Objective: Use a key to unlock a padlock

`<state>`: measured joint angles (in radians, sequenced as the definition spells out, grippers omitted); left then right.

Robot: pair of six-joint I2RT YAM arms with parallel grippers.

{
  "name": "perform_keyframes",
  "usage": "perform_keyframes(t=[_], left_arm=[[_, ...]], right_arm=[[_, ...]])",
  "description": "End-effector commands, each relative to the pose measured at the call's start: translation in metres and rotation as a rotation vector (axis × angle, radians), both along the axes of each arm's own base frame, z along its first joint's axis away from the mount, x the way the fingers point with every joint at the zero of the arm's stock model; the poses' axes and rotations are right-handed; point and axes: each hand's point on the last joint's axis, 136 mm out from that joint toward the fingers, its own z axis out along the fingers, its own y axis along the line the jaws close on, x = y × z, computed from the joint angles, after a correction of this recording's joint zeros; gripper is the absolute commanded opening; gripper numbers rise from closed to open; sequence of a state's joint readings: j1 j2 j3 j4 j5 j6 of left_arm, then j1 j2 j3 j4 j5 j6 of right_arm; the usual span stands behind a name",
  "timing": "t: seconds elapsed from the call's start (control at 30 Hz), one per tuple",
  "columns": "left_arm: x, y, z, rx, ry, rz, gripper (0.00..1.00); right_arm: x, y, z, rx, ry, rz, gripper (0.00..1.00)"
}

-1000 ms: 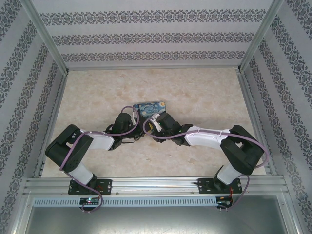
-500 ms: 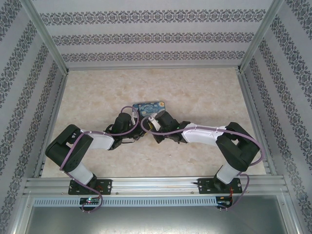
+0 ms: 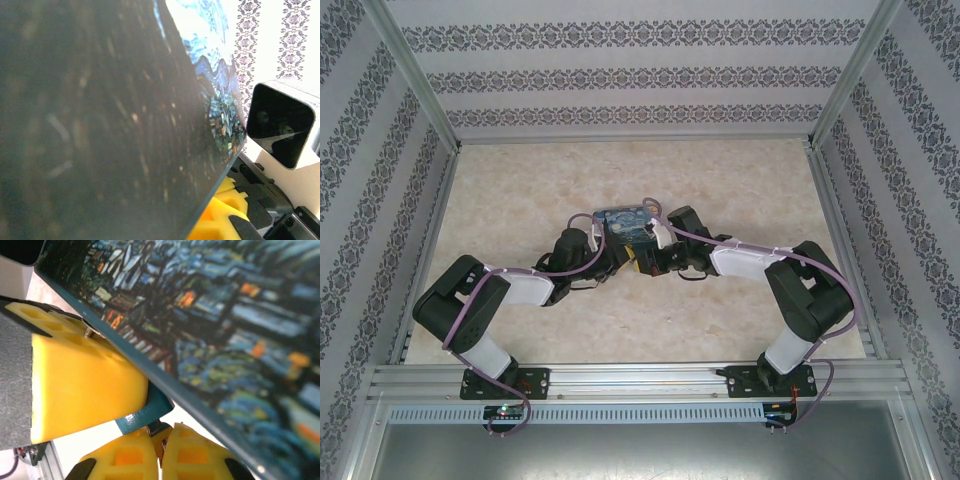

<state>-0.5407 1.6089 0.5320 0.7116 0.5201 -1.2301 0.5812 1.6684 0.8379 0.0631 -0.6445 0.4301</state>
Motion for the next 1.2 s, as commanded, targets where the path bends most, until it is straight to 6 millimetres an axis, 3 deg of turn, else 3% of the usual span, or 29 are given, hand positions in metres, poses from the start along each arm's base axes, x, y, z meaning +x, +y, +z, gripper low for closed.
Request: perform_keyframes(t=[0.0, 0.07, 0.23, 0.4, 0.53, 0.8, 1.17], left_arm=[[-0.013, -0.006, -0.008, 0.007, 0.028, -0.059, 0.00], [-0.012, -0.005, -0.010, 0.015, 0.029, -0.055, 0.00], [-0.014, -0.002, -0.015, 0.053, 0.030, -0.063, 0.01], [-0.017, 0.001, -0.023, 0.101, 0.026, -0.079, 0.17], [-0.021, 0.003, -0.029, 0.118, 0.030, -0.092, 0.36], [-0.026, 0.005, -0.024, 0.124, 0.021, -0.103, 0.60], [-0.038, 0.028, 0.000, 0.202, -0.010, -0.060, 0.83]], right_arm=[[0.010, 0.020, 0.053, 0.188, -0.106, 0.042, 0.32], [0.011, 0.010, 0.050, 0.163, -0.114, 0.010, 0.41], [0.009, -0.016, 0.047, 0.116, -0.130, -0.071, 0.51], [0.006, -0.029, 0.045, 0.096, -0.127, -0.148, 0.59], [0.000, -0.026, 0.040, 0.089, -0.112, -0.170, 0.63], [-0.012, -0.012, 0.021, 0.052, -0.092, -0.179, 0.65], [0.007, -0.006, 0.000, -0.001, -0.079, -0.215, 0.65]])
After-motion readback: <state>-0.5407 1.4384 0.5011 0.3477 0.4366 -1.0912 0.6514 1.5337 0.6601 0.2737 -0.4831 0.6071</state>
